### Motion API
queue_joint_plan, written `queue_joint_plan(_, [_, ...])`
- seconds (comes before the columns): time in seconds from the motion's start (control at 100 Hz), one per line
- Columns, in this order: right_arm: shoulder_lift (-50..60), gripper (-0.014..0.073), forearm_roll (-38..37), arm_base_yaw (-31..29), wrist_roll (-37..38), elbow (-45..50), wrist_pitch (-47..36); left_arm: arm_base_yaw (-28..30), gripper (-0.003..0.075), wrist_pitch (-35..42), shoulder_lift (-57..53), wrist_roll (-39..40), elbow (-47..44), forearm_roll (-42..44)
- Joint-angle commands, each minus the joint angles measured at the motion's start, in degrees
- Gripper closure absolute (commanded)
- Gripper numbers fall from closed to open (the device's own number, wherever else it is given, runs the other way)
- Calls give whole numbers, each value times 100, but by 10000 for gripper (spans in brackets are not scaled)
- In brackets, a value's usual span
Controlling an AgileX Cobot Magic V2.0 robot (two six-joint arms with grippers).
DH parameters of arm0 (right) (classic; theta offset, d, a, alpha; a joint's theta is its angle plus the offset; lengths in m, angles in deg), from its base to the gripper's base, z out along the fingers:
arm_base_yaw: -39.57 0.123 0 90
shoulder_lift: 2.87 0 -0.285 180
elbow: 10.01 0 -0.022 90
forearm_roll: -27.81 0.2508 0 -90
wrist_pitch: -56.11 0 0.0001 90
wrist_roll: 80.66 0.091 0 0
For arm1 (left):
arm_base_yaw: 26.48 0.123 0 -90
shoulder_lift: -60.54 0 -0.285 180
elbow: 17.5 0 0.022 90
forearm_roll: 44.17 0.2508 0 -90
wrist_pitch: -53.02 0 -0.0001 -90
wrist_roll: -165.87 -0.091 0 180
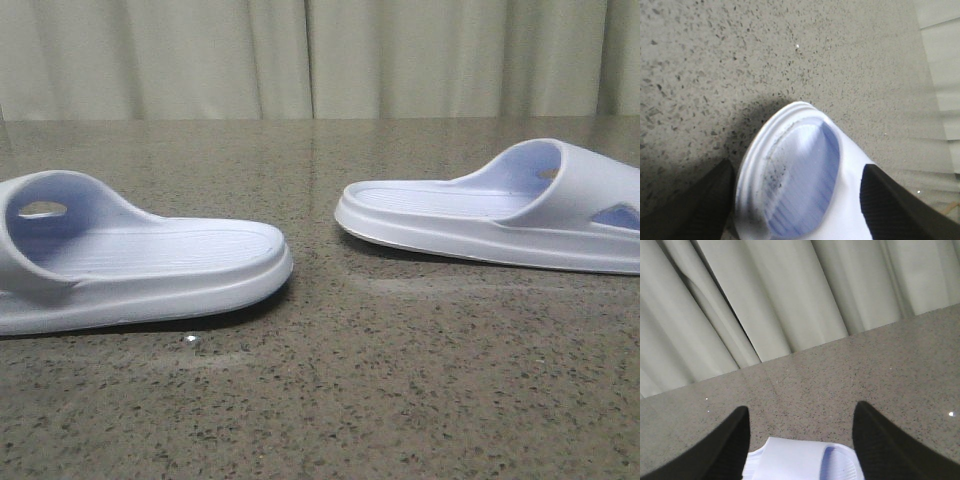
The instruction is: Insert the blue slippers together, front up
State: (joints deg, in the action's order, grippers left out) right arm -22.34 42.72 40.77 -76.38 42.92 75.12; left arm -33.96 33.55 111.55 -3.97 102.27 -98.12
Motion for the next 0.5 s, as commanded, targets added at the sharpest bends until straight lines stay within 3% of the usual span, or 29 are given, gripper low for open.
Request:
queue_joint_plan(0.0, [-116,207,44,-29,-19,-215,-499,-37,264,298,24,17,139,-268])
queue_joint_plan(0.25, [-116,207,44,-29,-19,-215,-537,-37,285,300,24,17,139,-390])
queue_joint_plan(0.49, [-116,207,44,-29,-19,-215,-547,-37,432,300,24,17,139,-484])
